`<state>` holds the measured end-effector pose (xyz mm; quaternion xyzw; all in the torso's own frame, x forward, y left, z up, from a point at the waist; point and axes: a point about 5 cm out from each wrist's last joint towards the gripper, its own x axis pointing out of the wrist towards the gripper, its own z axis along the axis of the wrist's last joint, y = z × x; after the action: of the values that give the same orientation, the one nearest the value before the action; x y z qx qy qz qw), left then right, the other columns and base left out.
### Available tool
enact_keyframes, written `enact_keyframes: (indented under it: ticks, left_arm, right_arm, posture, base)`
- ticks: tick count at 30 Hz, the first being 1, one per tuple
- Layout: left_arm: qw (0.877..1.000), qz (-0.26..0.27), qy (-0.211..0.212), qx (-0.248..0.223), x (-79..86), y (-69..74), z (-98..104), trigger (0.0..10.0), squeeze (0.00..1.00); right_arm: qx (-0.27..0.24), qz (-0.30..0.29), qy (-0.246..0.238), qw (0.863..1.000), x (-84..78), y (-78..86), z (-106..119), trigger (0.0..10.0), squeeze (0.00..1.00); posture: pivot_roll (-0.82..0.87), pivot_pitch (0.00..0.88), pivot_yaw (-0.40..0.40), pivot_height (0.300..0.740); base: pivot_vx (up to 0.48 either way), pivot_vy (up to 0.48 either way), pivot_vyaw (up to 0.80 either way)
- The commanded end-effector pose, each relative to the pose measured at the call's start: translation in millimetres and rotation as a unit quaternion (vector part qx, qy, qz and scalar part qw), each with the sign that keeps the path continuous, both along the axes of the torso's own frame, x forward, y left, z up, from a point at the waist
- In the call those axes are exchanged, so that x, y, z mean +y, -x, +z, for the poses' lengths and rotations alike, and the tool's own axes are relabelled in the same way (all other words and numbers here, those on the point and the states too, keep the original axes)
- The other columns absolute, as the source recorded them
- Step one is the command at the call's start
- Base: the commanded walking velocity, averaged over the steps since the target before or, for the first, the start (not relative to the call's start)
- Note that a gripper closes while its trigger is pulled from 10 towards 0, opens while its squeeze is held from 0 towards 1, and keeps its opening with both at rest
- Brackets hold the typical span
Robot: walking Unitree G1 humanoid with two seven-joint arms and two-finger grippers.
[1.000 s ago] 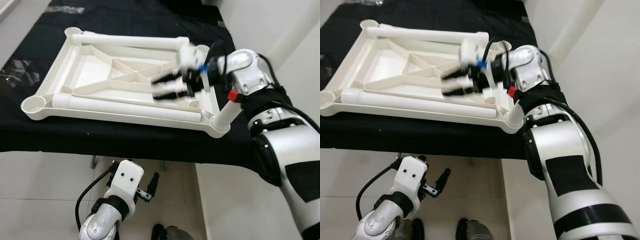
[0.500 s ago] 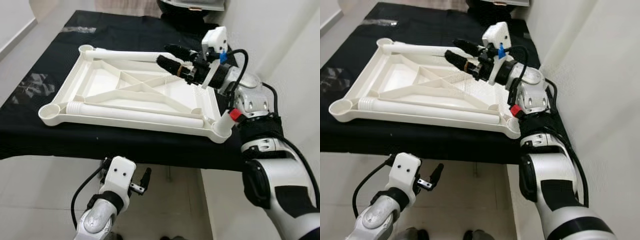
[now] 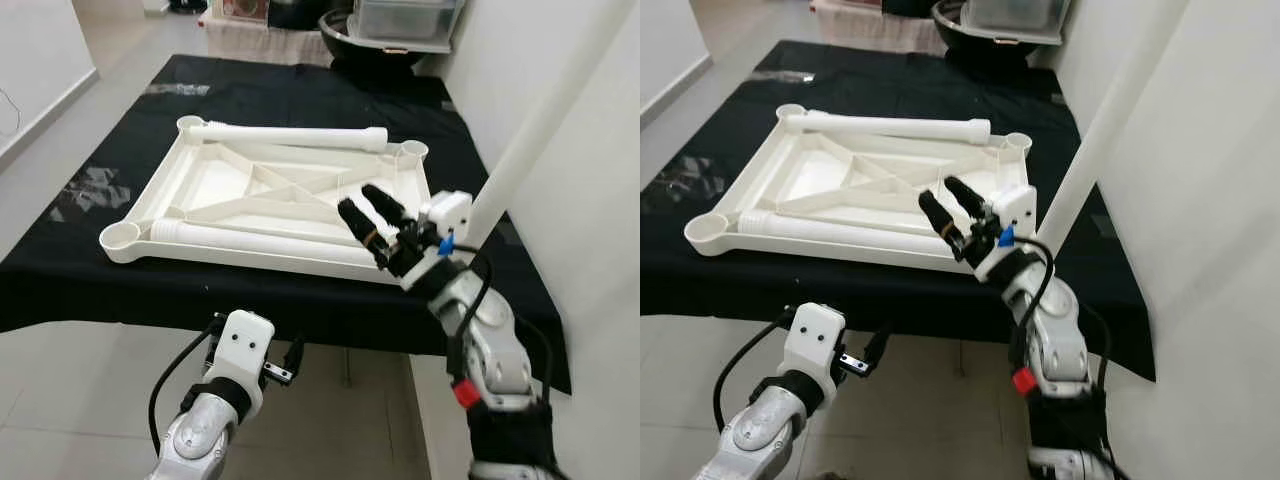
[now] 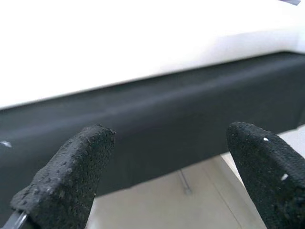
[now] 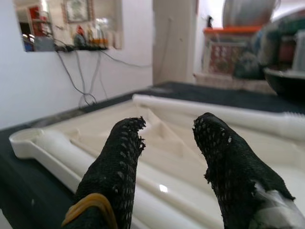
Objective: Building children table
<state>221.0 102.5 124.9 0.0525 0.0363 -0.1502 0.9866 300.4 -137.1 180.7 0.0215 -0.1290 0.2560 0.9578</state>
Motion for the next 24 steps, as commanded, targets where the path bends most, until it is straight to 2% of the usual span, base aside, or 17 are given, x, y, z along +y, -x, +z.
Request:
enact_keyframes:
  ticks: [1,3,4,10,12,17,24]
  left_arm:
    - [1.000,0.004,0.000,0.009,1.0,0.8,-5,10.0,0.00]
    - [1.000,0.004,0.001,0.007,2.0,-0.2,-6,10.0,0.00]
    - [1.000,0.004,0.001,0.007,2.0,-0.2,-6,10.0,0.00]
    - [1.000,0.006,0.001,0.006,3.7,-1.5,-6,10.0,0.00]
    - [1.000,0.005,0.000,0.006,3.7,-2.4,-7,10.0,0.00]
    - [1.000,0.004,-0.002,0.006,3.3,-3.0,-7,10.0,0.00]
    - [1.000,0.003,-0.003,0.005,2.5,-3.9,-7,10.0,0.00]
  right_arm:
    - [0.000,-0.032,0.009,0.999,-6.9,1.5,-2,10.0,0.00]
    - [0.021,-0.067,0.004,0.998,-10.5,7.6,-12,10.0,0.00]
    - [0.021,-0.067,0.004,0.998,-10.5,7.6,-12,10.0,0.00]
    - [0.060,-0.123,0.014,0.990,-8.0,22.0,-32,10.0,0.00]
    - [0.084,-0.134,0.011,0.987,0.1,30.2,-44,10.0,0.00]
    - [0.098,-0.131,0.021,0.986,8.7,35.1,-51,10.0,0.00]
    - [0.121,-0.145,0.019,0.982,6.8,34.2,-56,10.0,0.00]
  posture:
    - [0.07,0.045,-0.093,0.740]
    - [0.08,0.046,-0.089,0.740]
    - [0.08,0.046,-0.089,0.740]
    - [0.08,0.050,-0.081,0.740]
    - [0.08,0.053,-0.078,0.740]
    - [0.08,0.055,-0.079,0.740]
    - [0.07,0.058,-0.078,0.740]
  base:
    - [0.000,0.000,0.00]
    - [0.000,0.000,0.00]
    - [0.000,0.000,0.00]
    - [0.000,0.000,-0.80]
    - [0.000,0.480,0.00]
    - [0.000,0.480,0.00]
    - [0.000,0.480,0.00]
